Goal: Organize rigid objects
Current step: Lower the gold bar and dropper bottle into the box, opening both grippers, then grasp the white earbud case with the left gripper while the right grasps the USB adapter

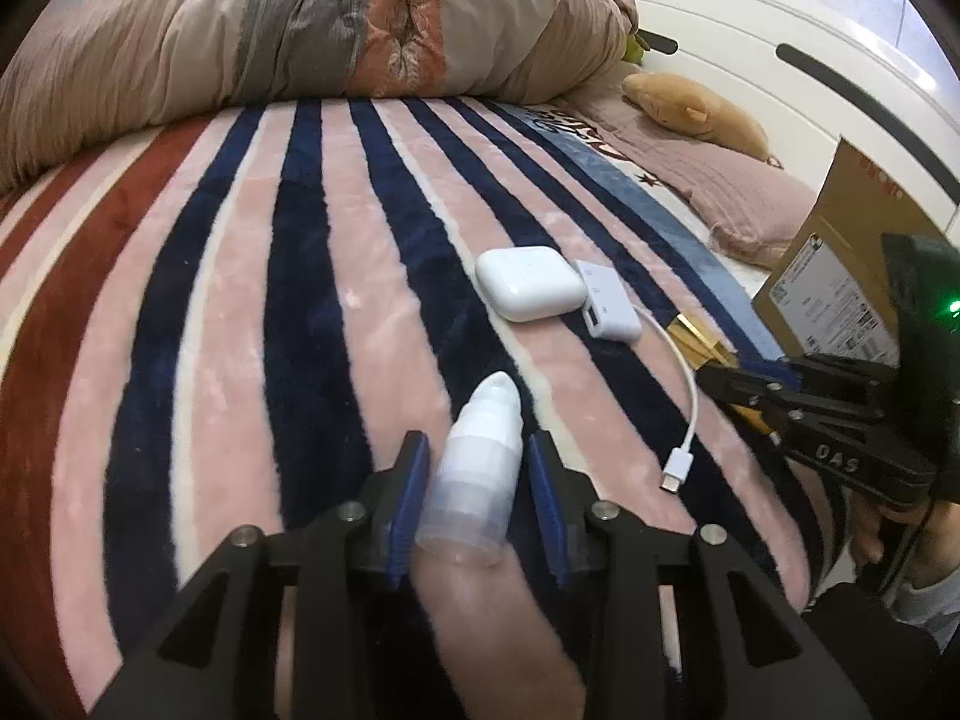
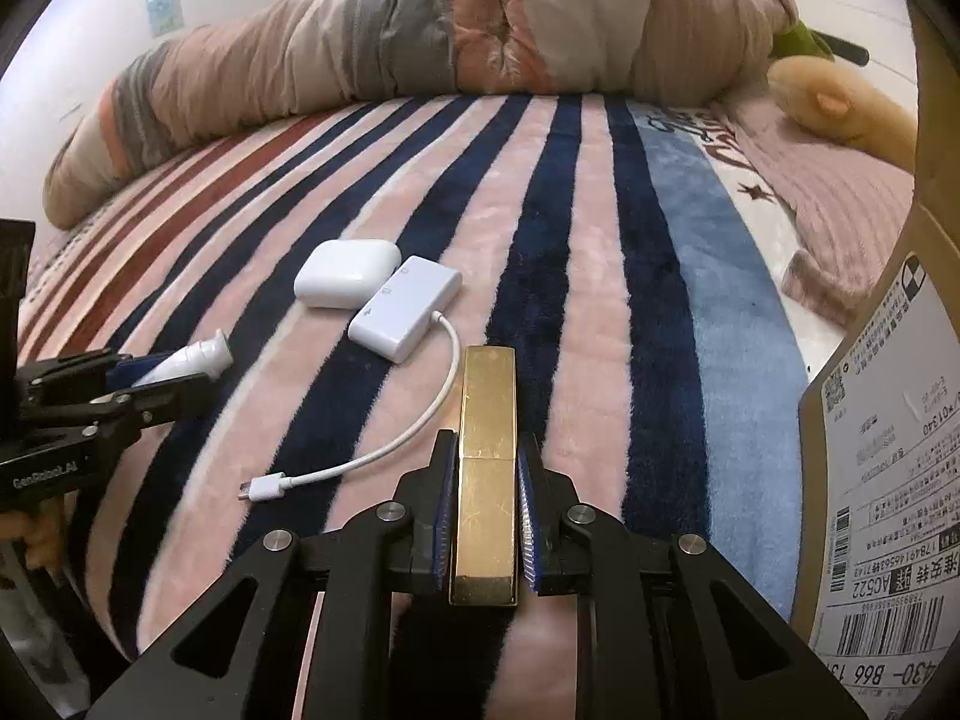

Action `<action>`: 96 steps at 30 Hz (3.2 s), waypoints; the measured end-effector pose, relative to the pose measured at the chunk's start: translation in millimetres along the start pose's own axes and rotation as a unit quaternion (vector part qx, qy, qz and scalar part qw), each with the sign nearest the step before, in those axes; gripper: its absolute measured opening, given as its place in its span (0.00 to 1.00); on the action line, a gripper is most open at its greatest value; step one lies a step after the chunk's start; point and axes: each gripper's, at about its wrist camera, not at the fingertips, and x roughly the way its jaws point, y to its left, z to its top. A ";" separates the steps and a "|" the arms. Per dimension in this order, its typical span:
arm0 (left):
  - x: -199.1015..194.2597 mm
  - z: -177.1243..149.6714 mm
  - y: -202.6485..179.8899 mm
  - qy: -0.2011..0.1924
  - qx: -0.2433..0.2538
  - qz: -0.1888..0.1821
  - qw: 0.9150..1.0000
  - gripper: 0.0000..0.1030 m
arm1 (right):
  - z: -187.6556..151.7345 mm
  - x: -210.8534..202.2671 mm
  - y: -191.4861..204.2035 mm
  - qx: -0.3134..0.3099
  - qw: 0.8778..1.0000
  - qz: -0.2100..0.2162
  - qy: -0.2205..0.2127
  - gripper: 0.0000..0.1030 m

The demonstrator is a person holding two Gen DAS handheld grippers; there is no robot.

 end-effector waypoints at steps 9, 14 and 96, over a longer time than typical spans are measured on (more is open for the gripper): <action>-30.7 3.7 -4.4 -0.025 0.007 0.025 0.999 0.21 | 1.5 -43.8 17.4 -0.038 0.999 0.014 -0.037 0.13; -71.9 10.5 -20.6 -0.060 0.012 0.027 0.998 0.21 | 10.9 -93.6 28.9 -0.051 0.993 0.061 -0.082 0.13; -25.5 76.9 -18.5 -0.010 0.016 0.043 0.999 0.69 | 36.1 -78.2 40.3 -0.109 0.989 0.078 -0.056 0.43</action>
